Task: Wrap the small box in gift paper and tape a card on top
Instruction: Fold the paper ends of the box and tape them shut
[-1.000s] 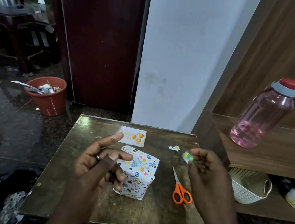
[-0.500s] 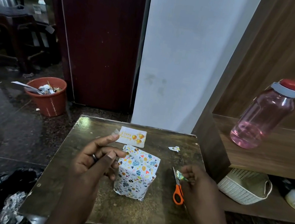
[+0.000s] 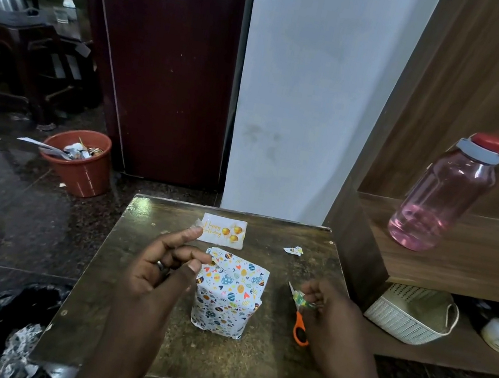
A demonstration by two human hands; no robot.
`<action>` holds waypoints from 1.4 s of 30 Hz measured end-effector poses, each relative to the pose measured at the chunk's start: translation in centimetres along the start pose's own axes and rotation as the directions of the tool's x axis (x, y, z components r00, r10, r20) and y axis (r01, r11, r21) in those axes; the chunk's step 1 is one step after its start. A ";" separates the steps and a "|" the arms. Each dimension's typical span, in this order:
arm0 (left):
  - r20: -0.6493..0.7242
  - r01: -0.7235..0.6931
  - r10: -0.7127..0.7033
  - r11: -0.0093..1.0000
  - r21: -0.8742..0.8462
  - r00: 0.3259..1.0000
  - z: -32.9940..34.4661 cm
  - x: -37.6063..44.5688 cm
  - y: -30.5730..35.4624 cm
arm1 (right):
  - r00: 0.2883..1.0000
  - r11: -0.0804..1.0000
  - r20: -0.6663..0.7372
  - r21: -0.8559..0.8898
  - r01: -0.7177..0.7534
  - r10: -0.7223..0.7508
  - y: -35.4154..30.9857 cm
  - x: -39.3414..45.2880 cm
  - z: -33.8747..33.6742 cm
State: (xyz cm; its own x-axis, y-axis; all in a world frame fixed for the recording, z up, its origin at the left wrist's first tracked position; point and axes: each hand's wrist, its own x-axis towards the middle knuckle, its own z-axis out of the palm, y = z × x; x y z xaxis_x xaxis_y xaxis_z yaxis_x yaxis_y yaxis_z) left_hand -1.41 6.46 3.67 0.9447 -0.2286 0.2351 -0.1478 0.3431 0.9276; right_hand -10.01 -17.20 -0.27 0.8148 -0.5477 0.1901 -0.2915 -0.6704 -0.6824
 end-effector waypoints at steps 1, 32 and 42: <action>0.001 0.002 -0.002 1.000 -0.003 1.000 0.0 0.0 0.0 | 1.000 1.000 0.002 -0.009 0.006 -0.006 0.0 0.0 0.1; 0.098 -0.099 0.088 0.989 0.108 0.991 0.4 -1.2 1.6 | 0.989 0.793 0.045 0.603 0.086 -0.141 -13.2 -2.9 -0.4; 0.084 -0.061 0.051 0.991 0.122 0.995 0.0 -0.8 0.9 | 0.984 0.785 0.067 0.613 0.091 -0.167 -13.2 -3.0 -1.1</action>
State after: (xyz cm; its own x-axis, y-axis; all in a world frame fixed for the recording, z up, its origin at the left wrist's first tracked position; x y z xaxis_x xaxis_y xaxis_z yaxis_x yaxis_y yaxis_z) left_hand -2.29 6.99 4.33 0.9082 -0.2863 0.3052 -0.2395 0.2424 0.9401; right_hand -9.17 -7.21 8.93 0.8835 -0.3939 0.2537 0.1531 -0.2690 -0.9509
